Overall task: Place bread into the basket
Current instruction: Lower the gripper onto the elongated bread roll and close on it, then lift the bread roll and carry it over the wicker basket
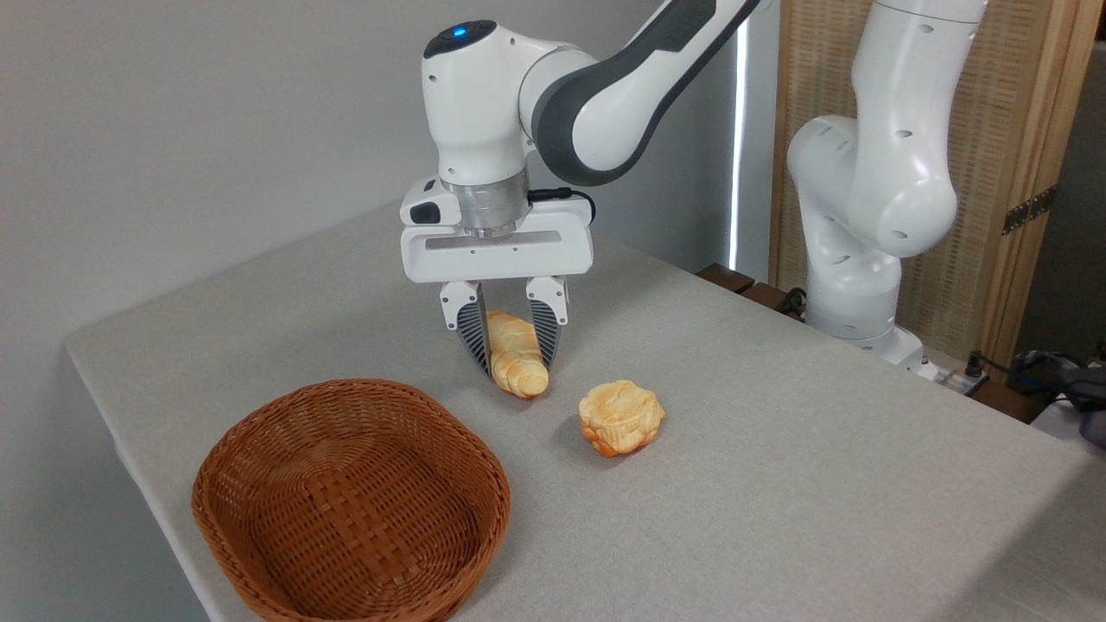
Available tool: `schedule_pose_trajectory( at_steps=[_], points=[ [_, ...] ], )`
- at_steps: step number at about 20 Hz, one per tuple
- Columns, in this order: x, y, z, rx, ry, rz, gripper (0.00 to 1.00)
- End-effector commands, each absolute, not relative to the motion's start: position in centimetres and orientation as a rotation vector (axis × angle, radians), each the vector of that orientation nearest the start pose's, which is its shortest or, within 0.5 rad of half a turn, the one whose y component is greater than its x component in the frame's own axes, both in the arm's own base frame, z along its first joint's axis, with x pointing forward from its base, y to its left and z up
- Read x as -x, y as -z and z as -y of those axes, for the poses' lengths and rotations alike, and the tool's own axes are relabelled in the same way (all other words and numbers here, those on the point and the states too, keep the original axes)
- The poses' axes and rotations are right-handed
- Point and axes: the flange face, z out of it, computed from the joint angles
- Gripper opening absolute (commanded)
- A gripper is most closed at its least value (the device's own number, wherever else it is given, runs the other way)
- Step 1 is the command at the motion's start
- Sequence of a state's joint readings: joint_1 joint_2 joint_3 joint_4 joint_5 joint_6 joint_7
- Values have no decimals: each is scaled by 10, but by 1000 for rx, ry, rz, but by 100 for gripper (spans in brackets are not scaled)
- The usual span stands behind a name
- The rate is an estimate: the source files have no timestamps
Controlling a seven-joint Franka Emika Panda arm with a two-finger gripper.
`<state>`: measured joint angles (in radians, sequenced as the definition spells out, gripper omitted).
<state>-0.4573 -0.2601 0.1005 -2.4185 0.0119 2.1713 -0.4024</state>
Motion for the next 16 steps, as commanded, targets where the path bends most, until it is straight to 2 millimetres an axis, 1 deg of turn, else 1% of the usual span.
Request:
schedule_pose_trajectory(
  at_steps=[1,6,8,10,11,12,13,14,15,16],
  points=[
    [-433,-431,160,3176,103,36,51],
    [-449,-471,167,3197,229,29,51],
    [-457,-493,169,3208,299,31,52],
    [-470,-521,164,3216,395,38,54],
    [-475,-529,162,3215,433,28,54],
    [-483,-539,155,3219,485,51,54],
    [-494,-544,143,3219,536,98,55],
    [-503,-548,137,3218,584,124,55],
    [-512,-548,133,3215,629,144,56],
    [-522,-544,129,3207,658,162,58]
  ],
)
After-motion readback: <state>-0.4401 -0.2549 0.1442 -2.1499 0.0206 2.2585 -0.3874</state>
